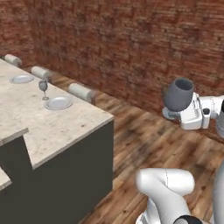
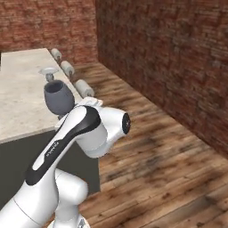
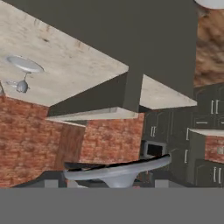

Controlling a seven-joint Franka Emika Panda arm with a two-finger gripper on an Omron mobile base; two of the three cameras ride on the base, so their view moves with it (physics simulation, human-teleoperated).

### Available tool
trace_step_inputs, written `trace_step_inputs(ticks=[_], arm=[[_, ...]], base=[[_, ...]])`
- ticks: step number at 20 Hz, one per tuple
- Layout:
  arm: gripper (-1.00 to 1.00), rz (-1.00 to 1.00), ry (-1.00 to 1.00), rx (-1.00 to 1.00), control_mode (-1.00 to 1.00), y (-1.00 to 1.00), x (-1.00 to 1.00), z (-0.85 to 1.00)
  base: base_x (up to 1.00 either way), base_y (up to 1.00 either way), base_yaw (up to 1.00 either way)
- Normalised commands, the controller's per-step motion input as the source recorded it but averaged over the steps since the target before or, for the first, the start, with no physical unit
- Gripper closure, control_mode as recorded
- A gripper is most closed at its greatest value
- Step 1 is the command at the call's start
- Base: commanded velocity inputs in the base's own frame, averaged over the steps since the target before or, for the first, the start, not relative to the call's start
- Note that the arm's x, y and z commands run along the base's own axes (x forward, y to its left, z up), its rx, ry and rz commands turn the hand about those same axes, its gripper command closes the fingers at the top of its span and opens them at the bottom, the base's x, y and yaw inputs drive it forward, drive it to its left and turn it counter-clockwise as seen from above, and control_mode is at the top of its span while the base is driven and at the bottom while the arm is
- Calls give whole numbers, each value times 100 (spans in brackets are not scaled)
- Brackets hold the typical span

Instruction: Retrieve the wine glasses from the counter and place one next to each plate.

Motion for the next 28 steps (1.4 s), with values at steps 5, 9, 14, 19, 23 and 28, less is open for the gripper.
trace_step_inputs(ticks=[5,9,14,19,23,28], arm=[[100,0,0,0,100,0,0,0],[100,0,0,0,100,0,0,0],[100,0,0,0,100,0,0,0],[100,0,0,0,100,0,0,0],[100,0,0,0,100,0,0,0],[100,0,0,0,100,0,0,0]], base=[[95,-77,56],[71,-83,56],[45,-87,55],[20,-82,59],[29,-55,71],[32,-44,76]])
